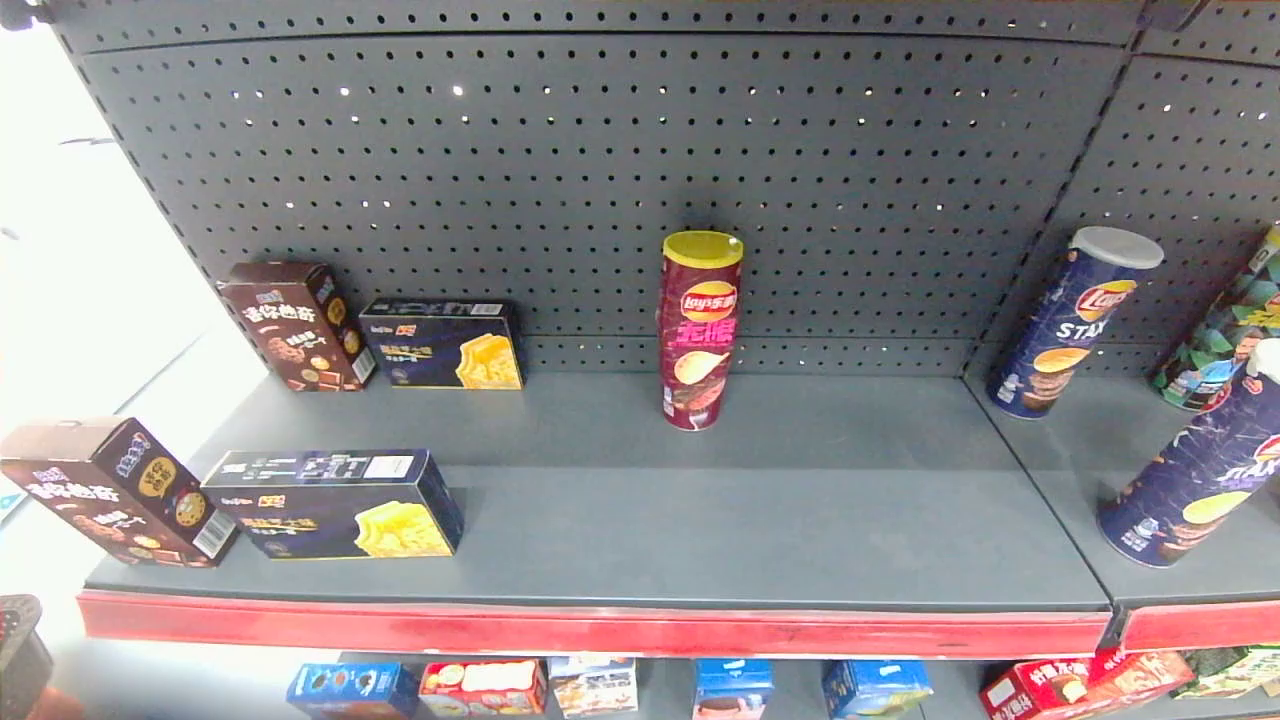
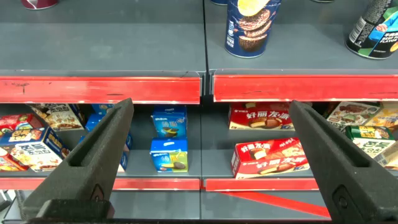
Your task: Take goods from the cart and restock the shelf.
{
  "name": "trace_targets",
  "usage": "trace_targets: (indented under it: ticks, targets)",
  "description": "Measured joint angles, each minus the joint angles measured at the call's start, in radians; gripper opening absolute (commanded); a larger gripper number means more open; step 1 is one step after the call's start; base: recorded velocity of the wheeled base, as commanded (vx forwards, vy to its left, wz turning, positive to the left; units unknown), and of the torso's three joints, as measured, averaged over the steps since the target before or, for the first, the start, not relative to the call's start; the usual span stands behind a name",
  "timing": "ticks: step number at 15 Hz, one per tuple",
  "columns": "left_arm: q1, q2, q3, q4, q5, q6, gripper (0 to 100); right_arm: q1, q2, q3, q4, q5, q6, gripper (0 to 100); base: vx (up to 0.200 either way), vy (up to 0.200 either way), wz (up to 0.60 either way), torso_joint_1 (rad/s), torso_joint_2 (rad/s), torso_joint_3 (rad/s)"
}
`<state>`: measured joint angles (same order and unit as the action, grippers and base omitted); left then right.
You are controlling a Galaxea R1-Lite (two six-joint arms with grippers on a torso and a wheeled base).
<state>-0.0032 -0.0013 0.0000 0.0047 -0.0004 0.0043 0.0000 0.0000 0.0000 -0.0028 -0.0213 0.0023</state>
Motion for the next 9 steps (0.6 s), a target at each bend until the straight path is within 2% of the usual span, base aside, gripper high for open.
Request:
trace_targets:
  ticks: [9]
  targets:
    - [0.000, 0.000, 0.000, 0.000, 0.000, 0.000, 100, 0.000, 0.000, 0.000, 0.000, 0.000, -0.001, 100, 0.000, 0.000, 0.00, 0.000, 0.00, 0.000]
